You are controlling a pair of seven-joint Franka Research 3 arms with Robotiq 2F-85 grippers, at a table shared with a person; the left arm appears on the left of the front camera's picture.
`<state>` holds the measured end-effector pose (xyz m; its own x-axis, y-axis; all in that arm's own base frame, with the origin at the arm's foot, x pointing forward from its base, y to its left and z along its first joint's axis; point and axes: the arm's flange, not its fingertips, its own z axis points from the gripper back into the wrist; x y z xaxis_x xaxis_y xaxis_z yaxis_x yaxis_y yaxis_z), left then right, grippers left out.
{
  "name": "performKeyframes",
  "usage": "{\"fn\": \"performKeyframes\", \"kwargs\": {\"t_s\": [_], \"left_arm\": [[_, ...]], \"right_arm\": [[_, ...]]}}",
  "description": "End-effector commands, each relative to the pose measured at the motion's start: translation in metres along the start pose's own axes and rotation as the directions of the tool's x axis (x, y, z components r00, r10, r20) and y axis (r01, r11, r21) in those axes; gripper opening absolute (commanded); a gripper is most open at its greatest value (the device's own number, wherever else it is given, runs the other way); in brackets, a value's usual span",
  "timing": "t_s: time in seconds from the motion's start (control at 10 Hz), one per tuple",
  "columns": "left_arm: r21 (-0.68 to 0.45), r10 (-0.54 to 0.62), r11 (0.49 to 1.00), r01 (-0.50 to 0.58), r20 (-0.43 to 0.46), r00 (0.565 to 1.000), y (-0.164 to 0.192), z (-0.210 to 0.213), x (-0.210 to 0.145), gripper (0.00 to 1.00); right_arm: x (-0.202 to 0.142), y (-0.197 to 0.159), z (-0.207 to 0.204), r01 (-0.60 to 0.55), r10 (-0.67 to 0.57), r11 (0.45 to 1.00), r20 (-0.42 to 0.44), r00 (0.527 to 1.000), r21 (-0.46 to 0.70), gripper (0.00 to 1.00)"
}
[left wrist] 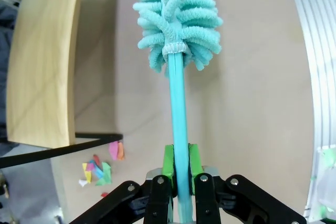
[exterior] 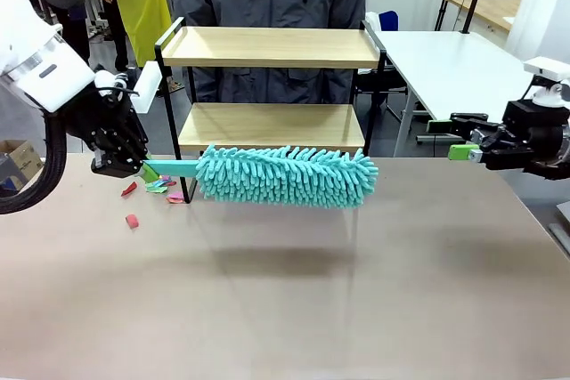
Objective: Clean the shelf.
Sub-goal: Hand the Duster back to the human.
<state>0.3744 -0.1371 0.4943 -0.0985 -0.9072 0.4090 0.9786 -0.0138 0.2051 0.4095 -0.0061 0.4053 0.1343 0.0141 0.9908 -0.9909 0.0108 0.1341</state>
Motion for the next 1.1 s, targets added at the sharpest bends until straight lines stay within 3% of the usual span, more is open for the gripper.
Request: {"fn": "performKeyframes", "kwargs": {"t_s": [0.0,0.7,1.0], "left_arm": [[0.01,0.004,1.0,-0.003,-0.002,1.0,-0.001,0.005,0.001,0.13],[0.01,0.004,1.0,-0.003,-0.002,1.0,-0.001,0.005,0.001,0.13],[0.01,0.004,1.0,-0.003,-0.002,1.0,-0.001,0.005,0.001,0.13]], "right_arm": [[0.003,0.0,0.002,-0.024,0.024,1.0,-0.004,1.0,-0.01,1.0],[-0.072,0.021,-0.075,-0.007,0.004,0.998,-0.035,0.999,-0.065,1.0],[-0.091,0.021,-0.094,-0.056,0.058,0.995,0.017,0.998,-0.078,1.0]]}}
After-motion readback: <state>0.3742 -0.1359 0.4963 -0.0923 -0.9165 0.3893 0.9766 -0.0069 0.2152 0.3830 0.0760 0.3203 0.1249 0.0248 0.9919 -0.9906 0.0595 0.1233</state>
